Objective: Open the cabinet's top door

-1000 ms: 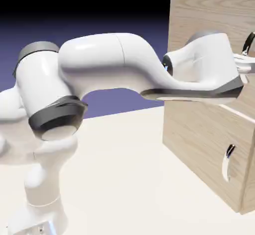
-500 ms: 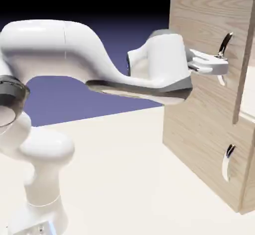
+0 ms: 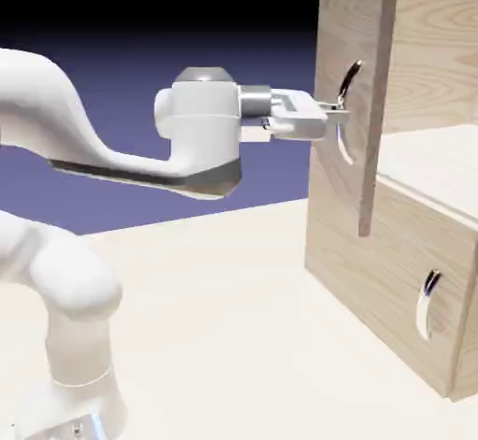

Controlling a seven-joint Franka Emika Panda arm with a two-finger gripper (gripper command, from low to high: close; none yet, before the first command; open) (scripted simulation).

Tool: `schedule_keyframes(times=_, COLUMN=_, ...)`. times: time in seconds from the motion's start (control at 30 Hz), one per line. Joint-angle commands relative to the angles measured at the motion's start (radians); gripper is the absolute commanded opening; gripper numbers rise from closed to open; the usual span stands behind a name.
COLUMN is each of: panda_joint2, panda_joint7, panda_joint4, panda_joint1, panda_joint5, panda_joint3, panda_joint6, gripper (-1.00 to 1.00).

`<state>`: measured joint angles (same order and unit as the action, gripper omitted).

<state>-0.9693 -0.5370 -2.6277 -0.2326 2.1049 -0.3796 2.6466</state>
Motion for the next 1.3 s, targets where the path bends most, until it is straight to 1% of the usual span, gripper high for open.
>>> schedule_keyframes(times=0.0, panda_joint2=-0.026, panda_joint7=-0.022, panda_joint4=-0.025, panda_joint1=0.02, panda_joint5=-0.045, panda_joint3=0.033, panda_joint6=-0.018, gripper=-1.0)
schedule_keyframes(times=0.17, panda_joint2=-0.151, panda_joint7=-0.126, panda_joint4=-0.129, panda_joint1=0.084, panda_joint5=-0.263, panda_joint3=0.19, panda_joint6=-0.123, gripper=-1.0)
schedule_keyframes(times=0.33, panda_joint2=-0.264, panda_joint7=-0.216, panda_joint4=-0.198, panda_joint1=0.093, panda_joint5=-0.48, panda_joint3=0.348, panda_joint6=-0.254, gripper=-1.0)
schedule_keyframes(times=0.5, panda_joint2=-0.341, panda_joint7=-0.278, panda_joint4=-0.227, panda_joint1=0.066, panda_joint5=-0.693, panda_joint3=0.525, panda_joint6=-0.416, gripper=-1.0)
schedule_keyframes(times=0.63, panda_joint2=-0.365, panda_joint7=-0.304, panda_joint4=-0.217, panda_joint1=0.042, panda_joint5=-0.845, panda_joint3=0.67, panda_joint6=-0.551, gripper=-1.0)
schedule_keyframes(times=0.8, panda_joint2=-0.351, panda_joint7=-0.316, panda_joint4=-0.164, panda_joint1=0.033, panda_joint5=-1.014, panda_joint3=0.851, panda_joint6=-0.72, gripper=-1.0)
schedule_keyframes(times=0.93, panda_joint2=-0.314, panda_joint7=-0.315, panda_joint4=-0.088, panda_joint1=0.056, panda_joint5=-1.138, panda_joint3=0.996, panda_joint6=-0.858, gripper=-1.0)
schedule_keyframes(times=1.1, panda_joint2=-0.249, panda_joint7=-0.311, panda_joint4=0.055, panda_joint1=0.139, panda_joint5=-1.275, panda_joint3=1.177, panda_joint6=-1.037, gripper=-1.0)
schedule_keyframes(times=1.27, panda_joint2=-0.192, panda_joint7=-0.314, panda_joint4=0.235, panda_joint1=0.276, panda_joint5=-1.381, panda_joint3=1.344, panda_joint6=-1.209, gripper=-1.0)
